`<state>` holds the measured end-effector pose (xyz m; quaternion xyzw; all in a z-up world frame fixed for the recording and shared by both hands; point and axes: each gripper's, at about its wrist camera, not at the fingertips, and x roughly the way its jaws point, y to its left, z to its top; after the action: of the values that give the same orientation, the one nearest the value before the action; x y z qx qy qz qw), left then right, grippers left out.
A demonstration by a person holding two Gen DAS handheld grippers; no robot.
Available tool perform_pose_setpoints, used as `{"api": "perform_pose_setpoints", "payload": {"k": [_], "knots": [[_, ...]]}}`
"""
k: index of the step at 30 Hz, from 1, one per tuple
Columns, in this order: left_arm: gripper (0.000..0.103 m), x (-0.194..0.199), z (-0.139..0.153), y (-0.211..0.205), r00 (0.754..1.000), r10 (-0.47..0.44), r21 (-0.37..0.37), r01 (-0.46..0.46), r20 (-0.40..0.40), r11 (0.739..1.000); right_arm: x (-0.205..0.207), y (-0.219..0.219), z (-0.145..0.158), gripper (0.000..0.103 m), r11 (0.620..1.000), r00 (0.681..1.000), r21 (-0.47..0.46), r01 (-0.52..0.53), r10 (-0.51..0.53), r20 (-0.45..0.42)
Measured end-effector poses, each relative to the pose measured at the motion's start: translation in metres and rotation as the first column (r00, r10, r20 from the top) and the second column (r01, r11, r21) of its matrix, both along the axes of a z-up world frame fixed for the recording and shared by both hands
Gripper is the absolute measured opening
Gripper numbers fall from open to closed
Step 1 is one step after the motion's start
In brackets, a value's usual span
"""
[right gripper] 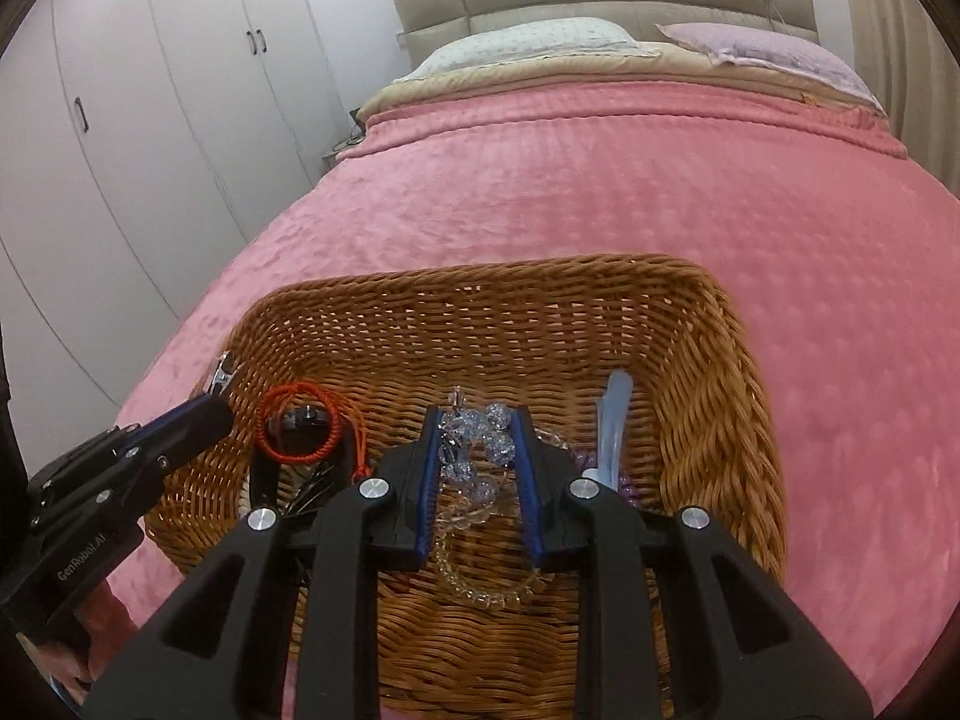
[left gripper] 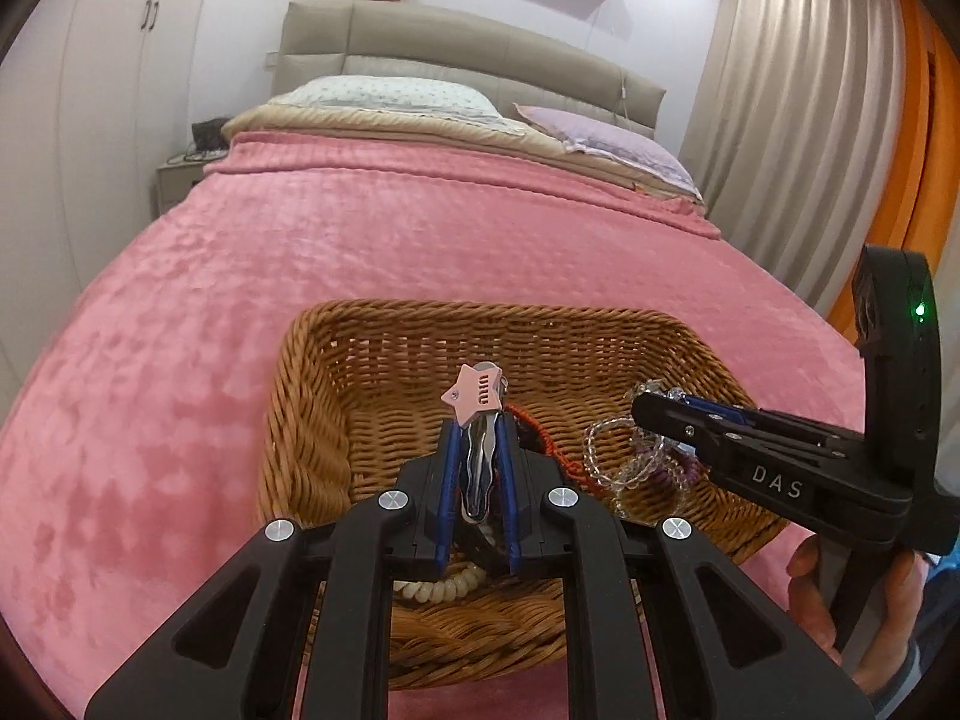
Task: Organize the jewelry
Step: 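Carry keys and crystal chain over the basket and open both tools, then move the right tool back to the small silver ring charm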
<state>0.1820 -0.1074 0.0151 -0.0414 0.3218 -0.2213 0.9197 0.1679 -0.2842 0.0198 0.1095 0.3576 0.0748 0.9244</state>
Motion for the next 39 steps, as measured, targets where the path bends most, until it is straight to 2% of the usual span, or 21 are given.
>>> {"api": "perform_pose_setpoints", "payload": {"k": [4, 7, 10, 14, 18, 24, 28, 32, 36, 39], "knots": [[0.022, -0.004, 0.003, 0.008, 1.0, -0.002, -0.039, 0.002, 0.0, 0.999, -0.004, -0.005, 0.001, 0.041, 1.0, 1.0, 0.015, 0.014, -0.014, 0.019], [0.024, -0.009, 0.006, 0.014, 1.0, -0.004, -0.063, 0.005, 0.015, 0.998, -0.011, -0.007, 0.005, 0.041, 1.0, 0.999, 0.016, 0.018, -0.019, 0.038], [0.033, -0.019, 0.01, 0.019, 0.999, 0.005, -0.083, -0.003, 0.034, 0.997, -0.02, -0.006, 0.01, 0.041, 1.0, 0.998, 0.004, 0.03, -0.03, 0.06], [0.041, -0.04, 0.016, 0.025, 0.999, 0.013, -0.087, -0.008, 0.051, 0.996, -0.05, 0.002, 0.024, 0.041, 0.997, 0.991, -0.069, 0.036, -0.027, 0.129], [0.042, -0.062, 0.023, 0.032, 0.997, 0.014, -0.008, -0.014, 0.073, 1.0, -0.09, 0.011, 0.04, 0.041, 0.998, 0.986, -0.07, 0.005, 0.007, 0.169], [0.042, -0.098, 0.027, 0.069, 0.997, 0.06, -0.043, -0.058, 0.047, 0.997, -0.147, 0.047, 0.052, 0.041, 0.989, 0.977, -0.15, -0.015, 0.046, 0.21], [0.042, -0.123, 0.021, 0.082, 0.997, 0.065, -0.047, -0.063, 0.041, 0.997, -0.176, 0.064, 0.042, 0.041, 0.99, 0.982, -0.129, -0.055, 0.077, 0.174], [0.042, -0.136, 0.006, 0.087, 0.998, 0.053, -0.05, -0.052, 0.018, 0.997, -0.195, 0.079, 0.014, 0.041, 0.991, 0.989, -0.06, -0.122, 0.127, 0.08], [0.042, -0.134, -0.017, 0.088, 0.999, 0.042, -0.045, -0.043, -0.028, 0.998, -0.201, 0.1, -0.017, 0.041, 0.985, 0.986, -0.055, -0.166, 0.166, -0.017], [0.042, -0.128, -0.032, 0.085, 0.997, 0.035, -0.002, -0.035, -0.069, 0.999, -0.201, 0.115, -0.036, 0.041, 0.979, 0.979, -0.058, -0.194, 0.19, -0.071]]}}
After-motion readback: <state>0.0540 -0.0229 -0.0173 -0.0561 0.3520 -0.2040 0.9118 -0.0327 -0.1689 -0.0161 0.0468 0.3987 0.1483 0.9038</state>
